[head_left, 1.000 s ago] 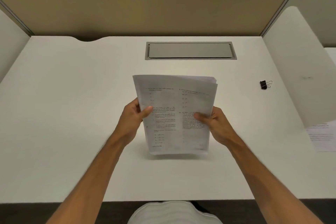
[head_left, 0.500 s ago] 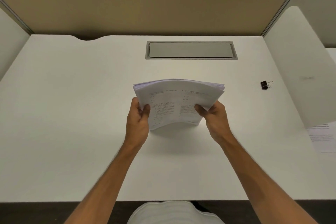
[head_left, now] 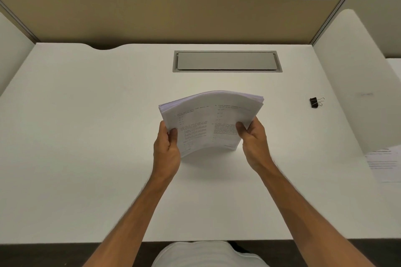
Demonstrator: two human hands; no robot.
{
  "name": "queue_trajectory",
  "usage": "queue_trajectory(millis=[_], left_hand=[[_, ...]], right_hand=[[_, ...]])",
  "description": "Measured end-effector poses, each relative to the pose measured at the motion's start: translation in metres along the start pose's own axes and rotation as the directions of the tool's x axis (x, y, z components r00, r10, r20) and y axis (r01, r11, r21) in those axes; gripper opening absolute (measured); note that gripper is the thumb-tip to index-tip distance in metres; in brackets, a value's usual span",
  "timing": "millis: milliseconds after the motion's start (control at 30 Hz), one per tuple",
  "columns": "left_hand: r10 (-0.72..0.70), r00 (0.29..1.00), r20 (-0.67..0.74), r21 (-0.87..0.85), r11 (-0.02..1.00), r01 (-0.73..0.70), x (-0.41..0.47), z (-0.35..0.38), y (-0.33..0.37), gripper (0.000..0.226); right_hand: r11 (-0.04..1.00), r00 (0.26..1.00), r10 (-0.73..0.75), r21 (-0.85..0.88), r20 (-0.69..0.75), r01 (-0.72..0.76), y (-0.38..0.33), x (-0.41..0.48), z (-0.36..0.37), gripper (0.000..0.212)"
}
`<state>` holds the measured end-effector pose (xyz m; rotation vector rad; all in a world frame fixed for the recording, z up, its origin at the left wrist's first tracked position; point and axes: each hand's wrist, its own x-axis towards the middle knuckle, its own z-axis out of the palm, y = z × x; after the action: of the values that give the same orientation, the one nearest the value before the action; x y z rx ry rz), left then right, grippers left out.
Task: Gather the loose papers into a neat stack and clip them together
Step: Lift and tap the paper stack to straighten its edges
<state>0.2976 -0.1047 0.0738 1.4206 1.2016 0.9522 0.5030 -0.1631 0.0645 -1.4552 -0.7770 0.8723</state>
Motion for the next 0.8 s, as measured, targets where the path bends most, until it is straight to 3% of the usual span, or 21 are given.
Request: queue_trajectory(millis=[167, 533, 667, 800], left_hand=[[0.028, 0.998, -0.048, -0.012, 1.000, -0.029, 0.001, -0.001, 0.002, 0.052], [0.019, 1.000, -0.010, 0.059, 0.998, -0.018, 0.013, -0.014, -0.005, 0.041], [-0.141, 0.983, 0.118, 0.030, 0.990, 0.139, 0.035, -0.035, -0.005, 0.023], [-0.363, 0.873, 0.327, -0.014, 0.921, 0.388, 0.043, -0.048, -0.012, 0.026]], right_hand=[[1.000, 0.999, -0.018, -0.003, -0.028, 0.018, -0.001, 0.002, -0.001, 0.028], [0.997, 0.998, 0.000, -0.081, 0.062, 0.005, 0.006, 0.006, -0.011, 0.034], [0.996, 0.981, 0.086, 0.015, 0.176, -0.090, 0.002, 0.010, -0.031, 0.026], [0.956, 0.930, 0.281, 0.020, 0.236, -0.294, 0.005, 0.005, -0.039, 0.031]])
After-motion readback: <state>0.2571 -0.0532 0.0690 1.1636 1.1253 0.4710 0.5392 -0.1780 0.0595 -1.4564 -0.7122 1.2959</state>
